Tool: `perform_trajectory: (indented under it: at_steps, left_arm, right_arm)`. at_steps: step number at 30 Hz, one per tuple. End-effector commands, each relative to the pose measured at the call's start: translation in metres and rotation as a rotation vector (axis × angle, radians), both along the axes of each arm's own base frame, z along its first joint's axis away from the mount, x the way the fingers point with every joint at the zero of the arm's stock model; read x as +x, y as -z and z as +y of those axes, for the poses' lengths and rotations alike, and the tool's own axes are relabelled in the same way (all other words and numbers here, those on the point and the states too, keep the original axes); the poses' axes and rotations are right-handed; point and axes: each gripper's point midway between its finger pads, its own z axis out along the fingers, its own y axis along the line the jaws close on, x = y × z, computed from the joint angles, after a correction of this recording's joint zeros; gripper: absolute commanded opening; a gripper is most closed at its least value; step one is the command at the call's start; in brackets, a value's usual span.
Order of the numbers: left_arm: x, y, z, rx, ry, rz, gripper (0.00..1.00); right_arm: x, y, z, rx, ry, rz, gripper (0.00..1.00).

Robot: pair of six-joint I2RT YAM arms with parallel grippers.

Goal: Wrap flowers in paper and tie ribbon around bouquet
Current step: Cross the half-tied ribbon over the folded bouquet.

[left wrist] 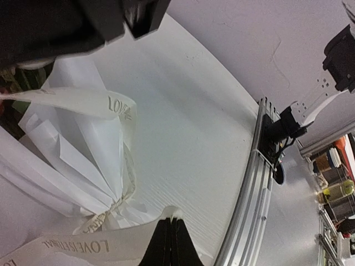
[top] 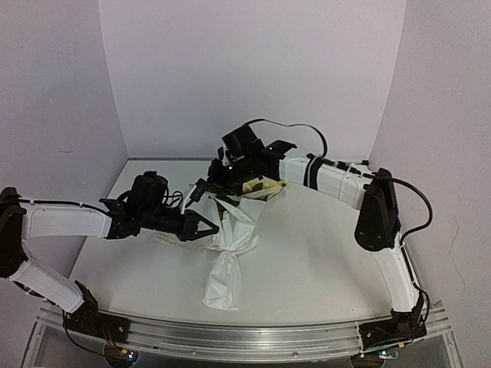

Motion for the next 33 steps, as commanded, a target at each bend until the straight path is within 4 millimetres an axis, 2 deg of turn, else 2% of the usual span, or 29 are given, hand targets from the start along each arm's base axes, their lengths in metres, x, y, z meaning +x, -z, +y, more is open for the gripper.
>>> perform_trajectory:
  at_steps: [1, 5, 7, 8, 11, 15, 18, 22, 25, 28, 33]
  left_arm:
    - [0.005, -0.028, -0.009, -0.063, 0.017, -0.131, 0.0]
    - [0.0, -0.031, -0.012, -0.075, 0.039, -0.145, 0.0]
    - [-0.001, -0.031, -0.013, -0.077, 0.043, -0.15, 0.0]
    - [-0.001, -0.03, -0.013, -0.074, 0.041, -0.149, 0.0]
    - [0.0, -0.03, -0.013, -0.077, 0.036, -0.155, 0.0]
    - [-0.001, -0.029, -0.012, -0.094, 0.032, -0.165, 0.0]
    - [-0.003, -0.028, -0.012, -0.111, 0.041, -0.162, 0.0]
    - [-0.005, -0.027, -0.015, -0.129, 0.059, -0.149, 0.0]
    - [-0.007, -0.027, -0.018, -0.141, 0.078, -0.136, 0.0]
    - [-0.009, -0.029, -0.021, -0.153, 0.104, -0.12, 0.0]
    - [-0.006, -0.025, -0.025, -0.157, 0.154, -0.052, 0.0]
  right_arm:
    - [-0.032, -0.004, 0.018, 0.052, -0.183, 0.055, 0.04]
    - [-0.044, -0.003, 0.035, 0.109, -0.232, 0.109, 0.11]
    - [-0.048, 0.007, 0.034, 0.088, -0.234, 0.121, 0.24]
    - [-0.048, 0.014, 0.028, 0.064, -0.22, 0.122, 0.28]
    - [-0.047, 0.011, 0.009, 0.024, -0.179, 0.068, 0.45]
    - [-0.037, -0.013, -0.015, 0.035, -0.112, -0.01, 0.65]
    - [-0.031, -0.027, -0.029, 0.065, -0.066, -0.054, 0.73]
    - [-0.028, -0.051, -0.049, 0.091, -0.009, -0.115, 0.77]
    - [-0.03, -0.056, -0.064, 0.105, 0.022, -0.146, 0.76]
    - [-0.04, -0.054, -0.078, 0.124, 0.014, -0.192, 0.71]
    - [-0.067, -0.027, -0.095, 0.17, -0.04, -0.258, 0.55]
